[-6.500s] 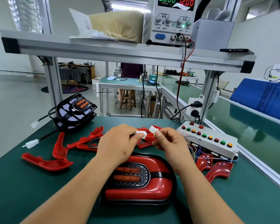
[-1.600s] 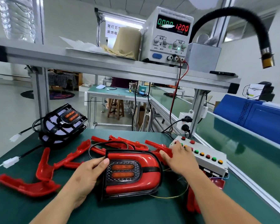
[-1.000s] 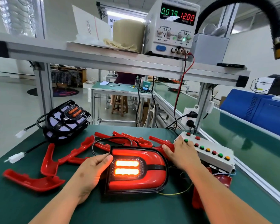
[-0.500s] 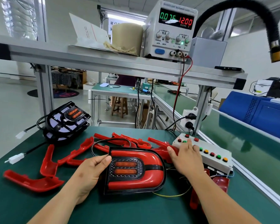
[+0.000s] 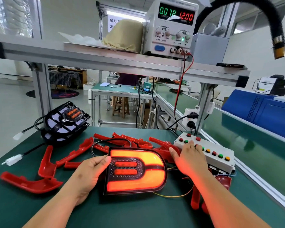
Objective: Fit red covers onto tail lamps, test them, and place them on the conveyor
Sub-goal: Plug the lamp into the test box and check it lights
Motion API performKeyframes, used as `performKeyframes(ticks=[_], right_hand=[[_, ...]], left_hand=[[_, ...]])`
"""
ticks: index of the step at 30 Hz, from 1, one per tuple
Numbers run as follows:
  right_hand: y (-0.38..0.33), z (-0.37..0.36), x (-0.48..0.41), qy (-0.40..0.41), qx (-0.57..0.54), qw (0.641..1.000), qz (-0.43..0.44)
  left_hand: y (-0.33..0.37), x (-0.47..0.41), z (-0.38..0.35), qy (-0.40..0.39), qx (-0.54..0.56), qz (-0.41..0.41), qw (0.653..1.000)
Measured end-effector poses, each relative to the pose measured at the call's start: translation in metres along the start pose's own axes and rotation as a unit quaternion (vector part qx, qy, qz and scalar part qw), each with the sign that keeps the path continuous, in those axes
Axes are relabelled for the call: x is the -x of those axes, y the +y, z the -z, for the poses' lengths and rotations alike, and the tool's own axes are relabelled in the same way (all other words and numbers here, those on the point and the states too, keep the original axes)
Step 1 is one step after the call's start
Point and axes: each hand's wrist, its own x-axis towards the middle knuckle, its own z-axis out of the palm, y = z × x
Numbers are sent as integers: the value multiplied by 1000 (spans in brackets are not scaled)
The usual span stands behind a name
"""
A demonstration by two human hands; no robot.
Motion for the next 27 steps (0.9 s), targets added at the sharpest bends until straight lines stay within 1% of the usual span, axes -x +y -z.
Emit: performKeyframes(ticks=[9,12,14,16,18,20,24,27], right_hand=[[0,-1,0,11,2,1000,-3],[-1,1,-1,51,9,999,2],[-2,1,-4,75,-5,997,22],[-3,-1,-8,67,-14,997,43],[-5,-2,-12,47,-11,998,43],[-6,-3,-14,44,-5,998,39],[-10,-3,-13,47,29,998,38],[-14,-1,-13,45,56,996,46]], left_hand=[[2,2,-1,-2,0,1,1000],[2,2,-2,6,-9,-2,1000],[3,2,-2,8,-13,-3,1000],[3,2,-2,10,-14,-3,1000],[2,2,-1,12,-12,-2,1000],[2,2,-1,7,-9,-6,1000],[3,2,-2,5,-7,1,1000],[3,2,0,17,-10,11,1000]])
